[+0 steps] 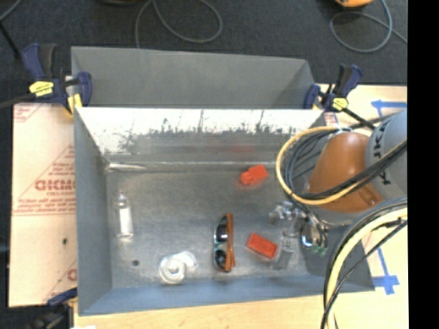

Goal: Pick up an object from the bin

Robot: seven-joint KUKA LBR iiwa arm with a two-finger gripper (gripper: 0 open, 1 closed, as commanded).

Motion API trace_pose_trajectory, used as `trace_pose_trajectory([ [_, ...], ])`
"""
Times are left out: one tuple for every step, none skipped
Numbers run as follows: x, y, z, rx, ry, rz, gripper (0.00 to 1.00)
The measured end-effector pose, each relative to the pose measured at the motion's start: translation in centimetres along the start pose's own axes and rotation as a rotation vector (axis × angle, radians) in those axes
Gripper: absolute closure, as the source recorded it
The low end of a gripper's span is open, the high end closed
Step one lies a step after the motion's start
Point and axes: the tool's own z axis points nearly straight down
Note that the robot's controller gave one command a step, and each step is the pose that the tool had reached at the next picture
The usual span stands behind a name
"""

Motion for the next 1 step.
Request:
trace_pose_trajectory([
  [1.5,0.34,1.41,-0.003,-0.006,0.381,1.0],
])
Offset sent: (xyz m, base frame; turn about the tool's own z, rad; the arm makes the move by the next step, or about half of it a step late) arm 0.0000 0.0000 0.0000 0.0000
